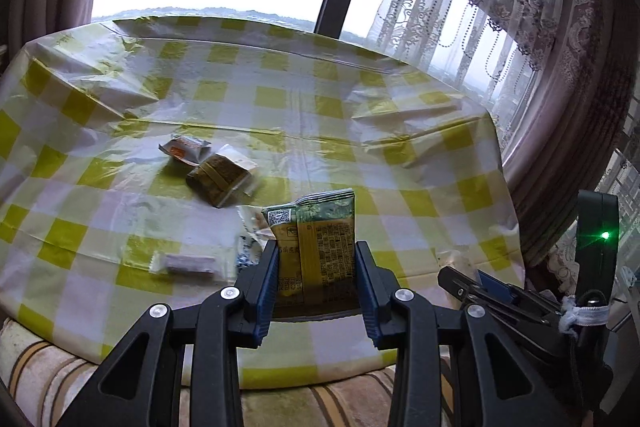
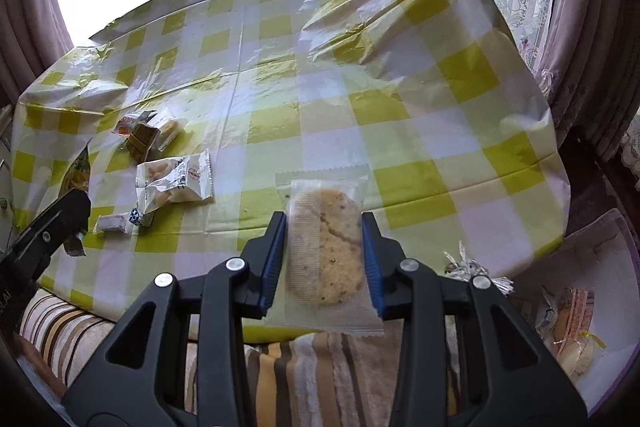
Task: Organize snacks
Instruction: 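Carry both packs over the white box and open both tools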
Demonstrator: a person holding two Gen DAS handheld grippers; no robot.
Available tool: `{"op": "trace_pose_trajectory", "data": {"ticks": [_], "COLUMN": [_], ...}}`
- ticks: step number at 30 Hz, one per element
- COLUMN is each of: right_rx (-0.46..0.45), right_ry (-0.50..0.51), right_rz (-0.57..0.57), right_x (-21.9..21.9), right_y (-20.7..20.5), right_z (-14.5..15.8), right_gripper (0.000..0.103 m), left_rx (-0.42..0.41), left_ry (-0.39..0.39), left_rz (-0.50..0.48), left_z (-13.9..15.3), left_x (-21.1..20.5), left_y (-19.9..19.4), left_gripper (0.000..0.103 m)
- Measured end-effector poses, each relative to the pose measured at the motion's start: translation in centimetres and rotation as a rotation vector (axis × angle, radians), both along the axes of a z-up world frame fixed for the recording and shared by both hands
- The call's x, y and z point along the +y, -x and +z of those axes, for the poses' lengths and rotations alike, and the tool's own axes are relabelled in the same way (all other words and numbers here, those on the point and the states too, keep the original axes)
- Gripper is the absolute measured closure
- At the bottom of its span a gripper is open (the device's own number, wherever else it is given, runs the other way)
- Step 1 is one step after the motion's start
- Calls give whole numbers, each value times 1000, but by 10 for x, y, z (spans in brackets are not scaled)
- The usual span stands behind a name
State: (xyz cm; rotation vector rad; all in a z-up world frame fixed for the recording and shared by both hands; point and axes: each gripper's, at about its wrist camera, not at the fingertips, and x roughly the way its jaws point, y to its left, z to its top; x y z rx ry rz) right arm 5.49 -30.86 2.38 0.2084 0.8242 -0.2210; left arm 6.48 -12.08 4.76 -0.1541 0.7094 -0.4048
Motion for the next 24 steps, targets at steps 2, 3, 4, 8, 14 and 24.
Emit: {"op": "trace_pose_trajectory", "data": {"ticks": [2, 3, 4, 8, 14, 24], "right_rx": [-4, -7, -10, -19, -9, 23], "right_ry": [-5, -11, -14, -12, -4, -23], "right_rz": [-11, -20, -26, -59, -121, -285], "right_x": [-9, -15, -21, -45, -86, -168], "right_y": [8, 13, 17, 39, 65, 110], "right_z": [4, 6, 7, 11, 7, -6], "right_gripper": [63, 63, 63, 63, 63, 62], "left_rx": [2, 5, 9, 18, 40, 92], "left_ry": [1, 3, 6, 2, 1, 3], "left_rz": [-24, -38, -51, -122, -244, -443], "left_z": [2, 3, 4, 5, 5, -1], "left_x": [-11, -16, -21, -49, -91, -166], "left_y": [6, 9, 12, 25, 40, 63], "left_gripper": [66, 66, 66, 66, 66, 66]}}
